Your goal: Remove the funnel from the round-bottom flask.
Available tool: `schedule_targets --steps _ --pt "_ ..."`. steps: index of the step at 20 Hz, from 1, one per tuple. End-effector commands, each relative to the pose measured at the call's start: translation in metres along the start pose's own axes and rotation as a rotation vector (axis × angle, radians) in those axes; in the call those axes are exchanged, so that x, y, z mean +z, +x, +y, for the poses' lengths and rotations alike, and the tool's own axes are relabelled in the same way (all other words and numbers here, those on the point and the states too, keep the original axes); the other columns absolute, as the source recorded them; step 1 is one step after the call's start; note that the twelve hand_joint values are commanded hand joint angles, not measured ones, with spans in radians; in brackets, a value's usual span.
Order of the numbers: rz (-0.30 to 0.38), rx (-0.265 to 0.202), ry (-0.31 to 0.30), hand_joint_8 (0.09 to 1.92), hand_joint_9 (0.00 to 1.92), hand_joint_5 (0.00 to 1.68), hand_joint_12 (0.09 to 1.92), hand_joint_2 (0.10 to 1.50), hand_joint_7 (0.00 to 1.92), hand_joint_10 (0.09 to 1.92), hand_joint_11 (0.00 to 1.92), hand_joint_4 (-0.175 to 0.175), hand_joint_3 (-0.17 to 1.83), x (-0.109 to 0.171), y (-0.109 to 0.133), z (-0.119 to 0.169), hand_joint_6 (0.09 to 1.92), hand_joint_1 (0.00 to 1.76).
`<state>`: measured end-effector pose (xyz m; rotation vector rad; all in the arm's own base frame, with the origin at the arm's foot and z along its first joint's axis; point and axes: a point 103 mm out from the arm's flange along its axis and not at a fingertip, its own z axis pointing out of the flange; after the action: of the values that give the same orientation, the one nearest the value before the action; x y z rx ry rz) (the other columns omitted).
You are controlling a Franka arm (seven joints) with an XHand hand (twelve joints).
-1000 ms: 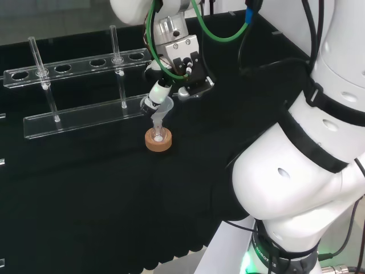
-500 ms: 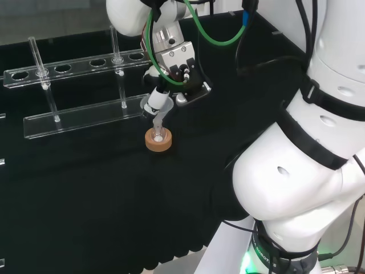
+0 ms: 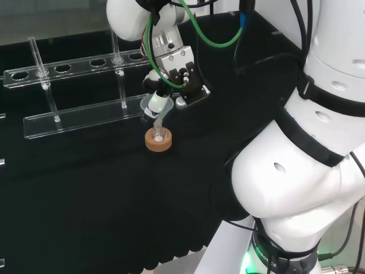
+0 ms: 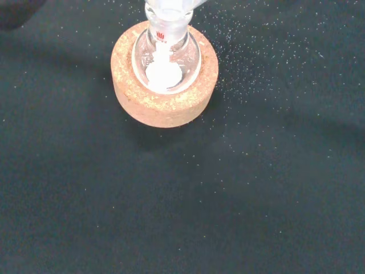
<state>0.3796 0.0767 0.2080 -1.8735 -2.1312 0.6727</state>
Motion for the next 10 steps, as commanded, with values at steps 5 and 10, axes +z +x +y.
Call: schedule_targets --steps 5,10 --pt "-0.025 -0.005 0.006 0.31 0.15 0.14 1.51 0.70 0.00 0.81 0.29 -0.004 0.18 0.0114 -0.0020 0.0078 0.09 0.61" --pt "-0.031 -0.001 0.006 0.37 0.17 0.15 1.50 0.71 0.00 0.80 0.30 -0.004 0.18 0.0138 0.0016 0.0098 0.09 0.62"
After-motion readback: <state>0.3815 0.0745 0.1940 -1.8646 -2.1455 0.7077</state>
